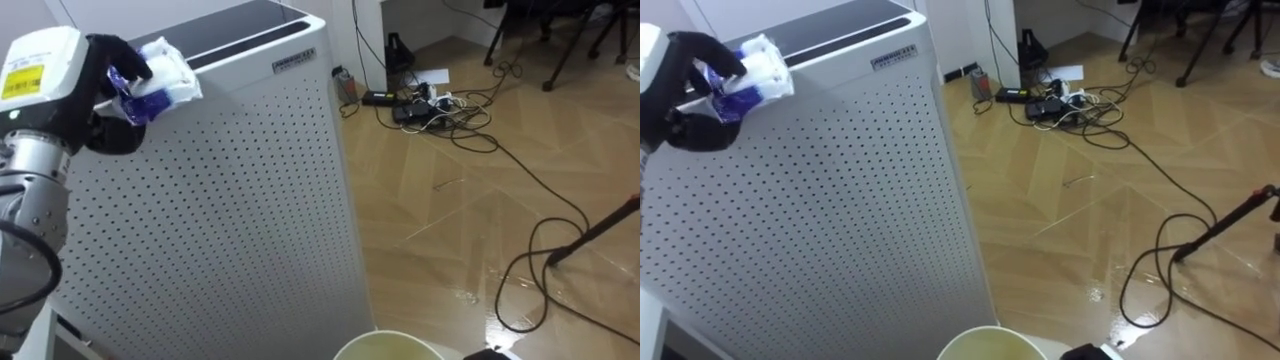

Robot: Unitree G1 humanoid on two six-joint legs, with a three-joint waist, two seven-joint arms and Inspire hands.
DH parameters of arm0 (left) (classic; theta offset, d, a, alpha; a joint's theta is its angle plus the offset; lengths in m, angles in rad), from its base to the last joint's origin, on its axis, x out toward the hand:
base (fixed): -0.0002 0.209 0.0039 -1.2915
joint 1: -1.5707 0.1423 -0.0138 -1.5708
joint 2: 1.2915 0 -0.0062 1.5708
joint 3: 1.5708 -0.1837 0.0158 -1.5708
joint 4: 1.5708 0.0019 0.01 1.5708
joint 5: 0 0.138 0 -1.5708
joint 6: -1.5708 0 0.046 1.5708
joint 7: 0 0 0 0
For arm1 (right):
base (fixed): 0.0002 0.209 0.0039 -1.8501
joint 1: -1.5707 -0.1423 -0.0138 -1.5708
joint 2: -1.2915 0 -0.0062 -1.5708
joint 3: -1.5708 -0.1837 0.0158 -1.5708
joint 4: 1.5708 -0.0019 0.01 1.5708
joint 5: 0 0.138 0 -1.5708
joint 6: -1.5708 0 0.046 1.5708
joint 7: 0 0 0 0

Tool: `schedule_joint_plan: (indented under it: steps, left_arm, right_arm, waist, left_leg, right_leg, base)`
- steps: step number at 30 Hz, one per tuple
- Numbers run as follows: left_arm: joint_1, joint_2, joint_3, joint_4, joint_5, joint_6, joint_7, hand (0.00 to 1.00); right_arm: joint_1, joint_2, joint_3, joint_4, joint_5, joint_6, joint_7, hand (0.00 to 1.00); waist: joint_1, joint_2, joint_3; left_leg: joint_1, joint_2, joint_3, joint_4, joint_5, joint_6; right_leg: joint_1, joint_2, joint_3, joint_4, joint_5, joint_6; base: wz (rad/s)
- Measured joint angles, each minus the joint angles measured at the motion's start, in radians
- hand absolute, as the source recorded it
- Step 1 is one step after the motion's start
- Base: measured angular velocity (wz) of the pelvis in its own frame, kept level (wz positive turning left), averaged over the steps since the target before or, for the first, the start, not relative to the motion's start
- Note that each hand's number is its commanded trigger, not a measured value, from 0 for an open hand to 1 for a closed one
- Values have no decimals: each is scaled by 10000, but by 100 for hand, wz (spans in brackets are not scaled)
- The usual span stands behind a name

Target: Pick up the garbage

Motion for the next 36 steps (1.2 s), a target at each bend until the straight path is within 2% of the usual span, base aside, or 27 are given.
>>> schedule_joint_plan:
  steps: [5, 7, 11, 16, 19, 23, 25, 28, 30, 36]
  left_arm:
    - [0, 0, -18, 9, -185, -28, 491, 100]
    - [1, -1, -18, -19, -197, -113, 651, 100]
    - [0, -2, -18, -431, -330, -285, 964, 100]
    - [8, -22, -18, -1084, -451, -443, 1488, 100]
    - [111, -241, -18, -1879, -924, -469, 1602, 100]
    - [298, -565, -162, -3034, -1351, -866, 1791, 100]
    - [465, -655, -261, -3776, -1777, -924, 1789, 100]
    - [727, -682, -506, -4567, -2438, -1343, 1783, 100]
    - [844, -682, -661, -4996, -2901, -1657, 1786, 100]
    - [947, -682, -1178, -5432, -3119, -2158, 1784, 100]
  right_arm:
    - [-1, 6, 1, -1, 14, 0, -65, 100]
    - [-20, 24, -5, -1, 14, -1, -85, 100]
    - [-36, 80, 7, -30, 79, -10, -102, 100]
    - [-67, 129, 199, -26, 391, -23, -331, 100]
    - [-92, 201, 201, -29, 390, -40, -362, 100]
    - [-102, 257, 216, -75, 398, -42, -424, 100]
    - [-102, 257, 215, -176, 396, -46, -420, 100]
    - [-81, 221, 325, -184, 430, -78, -425, 100]
    - [-95, 174, 486, -186, 436, -309, -462, 100]
    - [-131, 146, 881, -194, 585, -485, -618, 100]
  waist:
    - [-18, -48, 71]
    - [5, -14, 86]
    - [23, -107, 139]
    - [94, -144, 121]
    - [122, -164, 104]
    - [186, -275, 36]
    - [184, -347, -7]
    - [244, -489, -40]
    - [257, -557, -54]
    - [355, -579, -52]
  left_leg:
    - [-1, -1, -2, -20, 0, 0]
    - [-29, 2, -15, -19, 0, -1]
    - [-214, 0, -97, 51, 0, -2]
    - [-302, -81, -215, -17, 3, 4]
    - [-271, -128, -237, -43, 4, 7]
    - [-204, -154, -277, -105, 5, 7]
    - [-168, -154, -288, -165, 5, 7]
    - [190, -143, -240, -317, 5, 7]
    - [305, -150, -239, -351, 4, 8]
    - [302, -153, -235, -330, 11, 20]
  right_leg:
    - [3, 2, -8, -3, 0, 0]
    - [-18, 4, -37, -7, -1, 1]
    - [-104, 3, -169, -24, -2, -6]
    - [-214, -56, -239, -2, -11, 15]
    - [-193, -102, -264, -2, -20, 31]
    - [-144, -139, -349, 6, -20, 33]
    - [-112, -141, -365, -1, -20, 33]
    - [184, -141, -386, -27, -19, 34]
    - [323, -142, -430, -104, -18, 35]
    - [405, -139, -547, -201, -18, 35]
  base:
    - [0]
    - [0]
    - [7]
    - [6]
    - [3]
    - [2]
    - [4]
    - [0]
    - [3]
    - [2]
